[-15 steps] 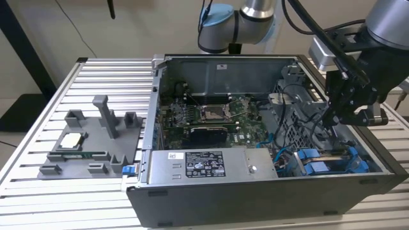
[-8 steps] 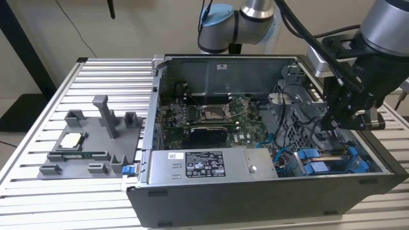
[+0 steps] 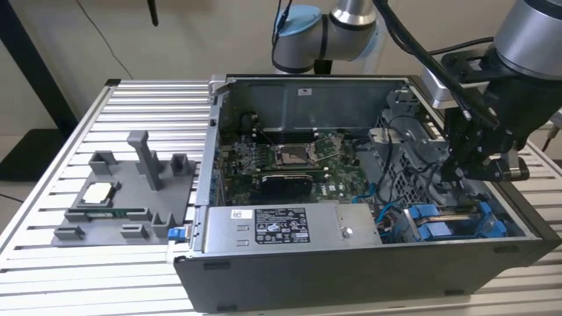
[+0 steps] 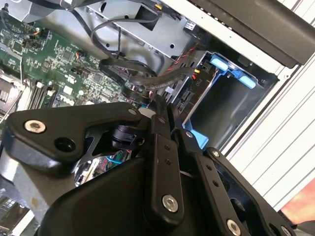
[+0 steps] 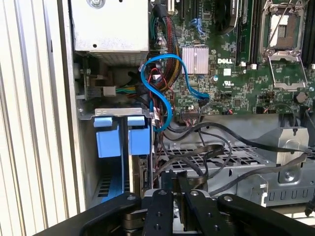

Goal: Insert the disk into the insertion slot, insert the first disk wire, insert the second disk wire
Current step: 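Insert the second disk wire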

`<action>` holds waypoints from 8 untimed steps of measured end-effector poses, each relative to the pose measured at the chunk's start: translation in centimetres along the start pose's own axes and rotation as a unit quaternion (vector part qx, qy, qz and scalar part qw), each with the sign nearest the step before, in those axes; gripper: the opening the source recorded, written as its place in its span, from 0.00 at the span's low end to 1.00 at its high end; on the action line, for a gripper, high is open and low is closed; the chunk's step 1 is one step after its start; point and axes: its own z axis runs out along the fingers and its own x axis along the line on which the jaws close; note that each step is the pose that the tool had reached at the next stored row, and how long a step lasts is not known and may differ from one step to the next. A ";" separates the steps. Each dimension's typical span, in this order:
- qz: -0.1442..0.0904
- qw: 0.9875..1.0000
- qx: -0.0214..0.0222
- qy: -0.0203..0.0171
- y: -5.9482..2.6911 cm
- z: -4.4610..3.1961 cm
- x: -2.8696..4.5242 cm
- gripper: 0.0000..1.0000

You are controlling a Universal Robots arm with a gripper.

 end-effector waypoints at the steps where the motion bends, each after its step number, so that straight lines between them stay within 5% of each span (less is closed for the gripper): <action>1: 0.000 1.000 0.000 0.000 0.00 0.01 0.00 0.16; 8: 0.000 1.000 0.000 0.002 0.04 0.33 0.05 0.16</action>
